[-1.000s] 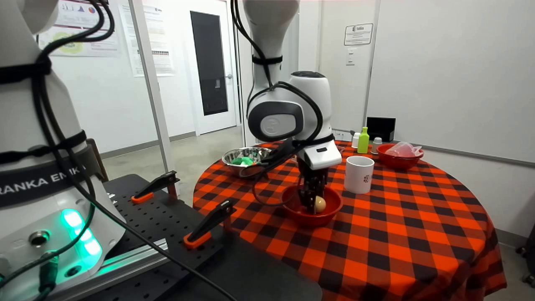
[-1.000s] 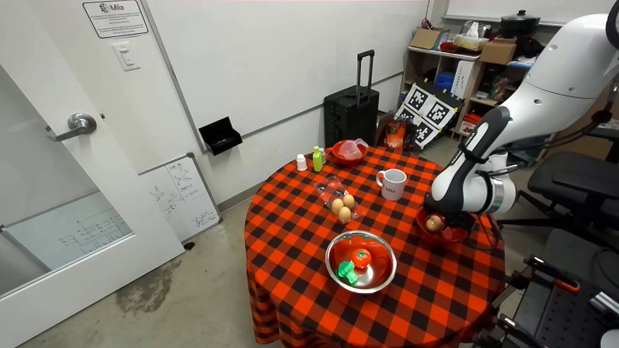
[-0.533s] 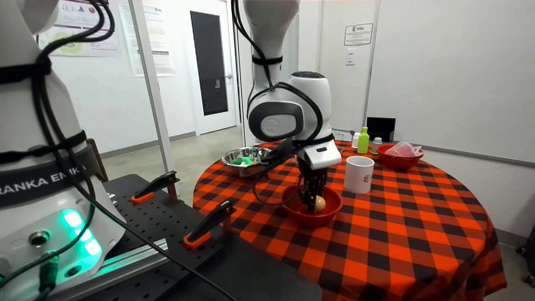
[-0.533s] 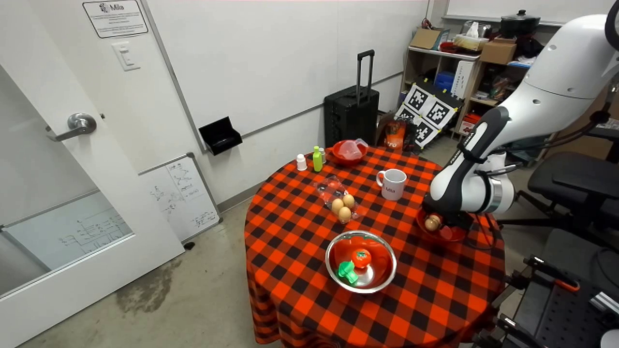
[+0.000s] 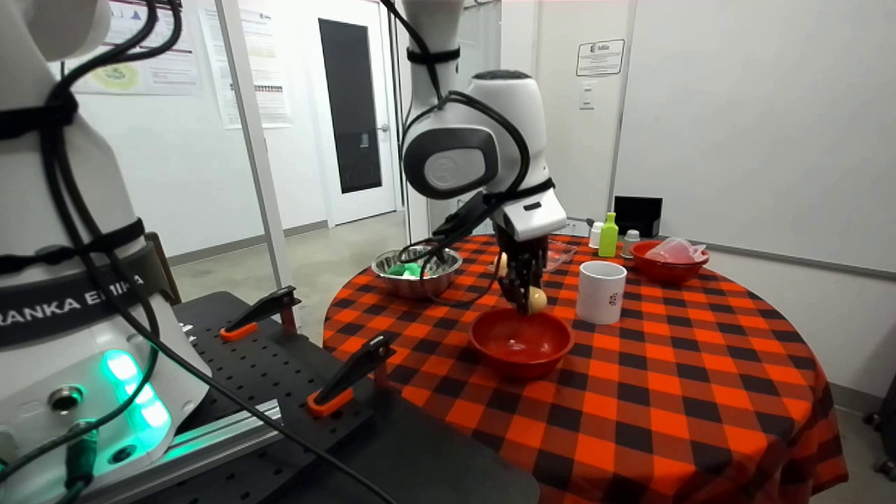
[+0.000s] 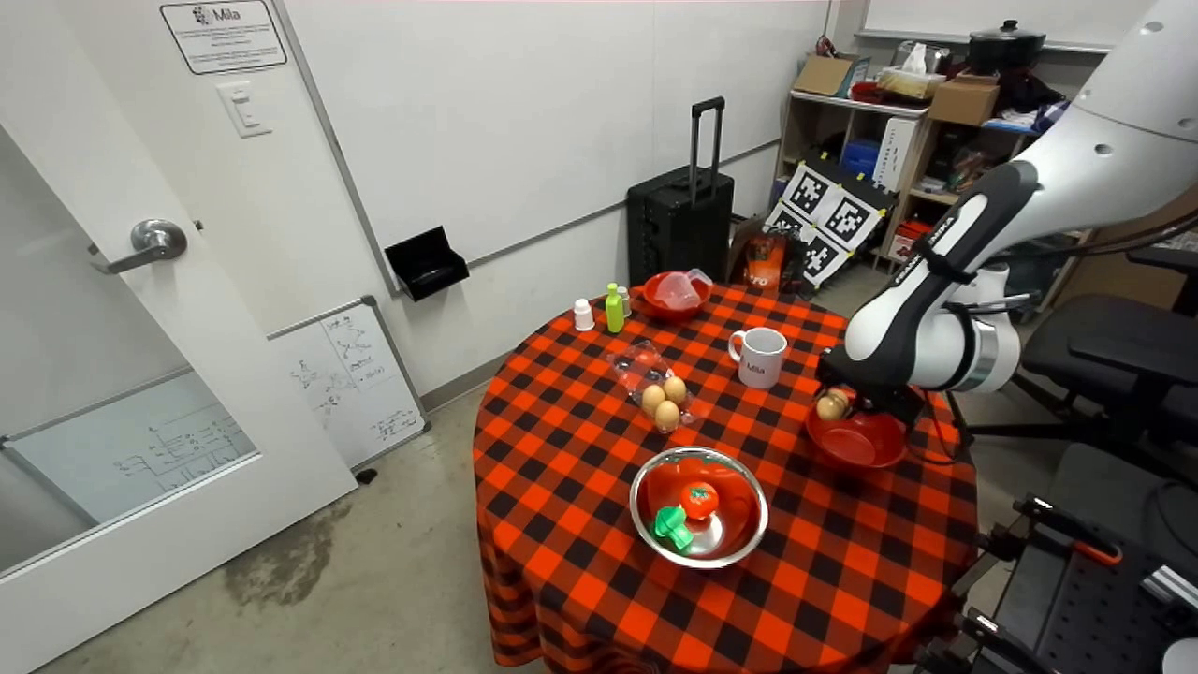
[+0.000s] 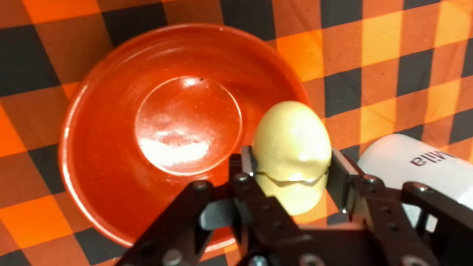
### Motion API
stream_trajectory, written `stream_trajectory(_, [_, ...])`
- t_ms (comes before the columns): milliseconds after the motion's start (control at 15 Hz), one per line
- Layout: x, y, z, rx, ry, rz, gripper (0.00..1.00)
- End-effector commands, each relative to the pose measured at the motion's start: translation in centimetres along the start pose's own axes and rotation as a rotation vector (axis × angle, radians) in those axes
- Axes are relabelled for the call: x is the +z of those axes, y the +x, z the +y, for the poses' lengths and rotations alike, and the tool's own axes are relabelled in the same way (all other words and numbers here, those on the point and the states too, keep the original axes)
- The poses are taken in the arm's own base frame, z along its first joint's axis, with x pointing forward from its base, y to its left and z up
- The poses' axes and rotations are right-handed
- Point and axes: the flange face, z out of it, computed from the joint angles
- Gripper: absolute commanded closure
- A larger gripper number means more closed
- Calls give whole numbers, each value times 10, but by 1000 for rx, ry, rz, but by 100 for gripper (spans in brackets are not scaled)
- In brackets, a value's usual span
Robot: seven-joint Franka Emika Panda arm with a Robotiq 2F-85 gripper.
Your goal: Remove the egg from the bowl and put it on the table
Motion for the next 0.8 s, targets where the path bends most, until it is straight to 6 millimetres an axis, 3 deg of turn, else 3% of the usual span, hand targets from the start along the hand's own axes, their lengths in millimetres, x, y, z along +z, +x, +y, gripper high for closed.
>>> stream_trajectory(0, [-66,-24,1,-58,45,26,77])
stream_trajectory(200, [-93,-63,-17,-169,85,-11,77])
stream_trajectory(467, [-104,-109,-37,-295,104,-63,77])
stream_trajectory(733, [-95,-111,-45,-358,103,-71,77])
